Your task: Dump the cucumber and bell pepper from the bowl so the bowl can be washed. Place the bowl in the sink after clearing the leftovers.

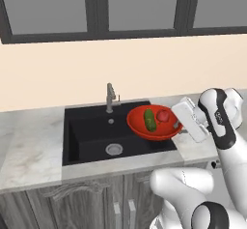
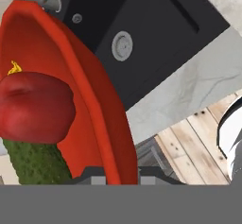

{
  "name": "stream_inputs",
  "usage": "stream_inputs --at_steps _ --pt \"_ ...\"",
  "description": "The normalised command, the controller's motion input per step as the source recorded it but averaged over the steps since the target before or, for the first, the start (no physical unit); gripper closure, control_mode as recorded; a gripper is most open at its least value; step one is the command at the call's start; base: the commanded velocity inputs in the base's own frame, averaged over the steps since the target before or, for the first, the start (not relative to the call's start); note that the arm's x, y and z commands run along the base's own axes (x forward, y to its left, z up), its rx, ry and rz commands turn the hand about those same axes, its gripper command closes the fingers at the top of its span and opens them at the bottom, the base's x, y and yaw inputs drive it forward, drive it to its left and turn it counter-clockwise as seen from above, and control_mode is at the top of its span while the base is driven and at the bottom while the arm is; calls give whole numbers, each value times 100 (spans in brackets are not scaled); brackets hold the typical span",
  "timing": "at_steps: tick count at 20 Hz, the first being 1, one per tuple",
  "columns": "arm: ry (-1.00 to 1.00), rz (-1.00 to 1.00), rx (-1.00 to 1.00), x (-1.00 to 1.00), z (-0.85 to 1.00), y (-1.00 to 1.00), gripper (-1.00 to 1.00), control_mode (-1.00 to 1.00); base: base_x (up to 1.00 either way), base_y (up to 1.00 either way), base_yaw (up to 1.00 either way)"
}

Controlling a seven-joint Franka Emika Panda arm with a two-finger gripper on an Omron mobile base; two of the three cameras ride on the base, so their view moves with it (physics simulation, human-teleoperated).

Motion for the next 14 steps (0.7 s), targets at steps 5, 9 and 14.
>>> stream_inputs --at_steps 5,9,14 --pt "0 0 0 0 0 0 100 100 20 26 0" --pt "0 0 0 0 0 0 100 100 38 0 0" --pt "0 0 0 0 0 0 100 100 48 0 0"
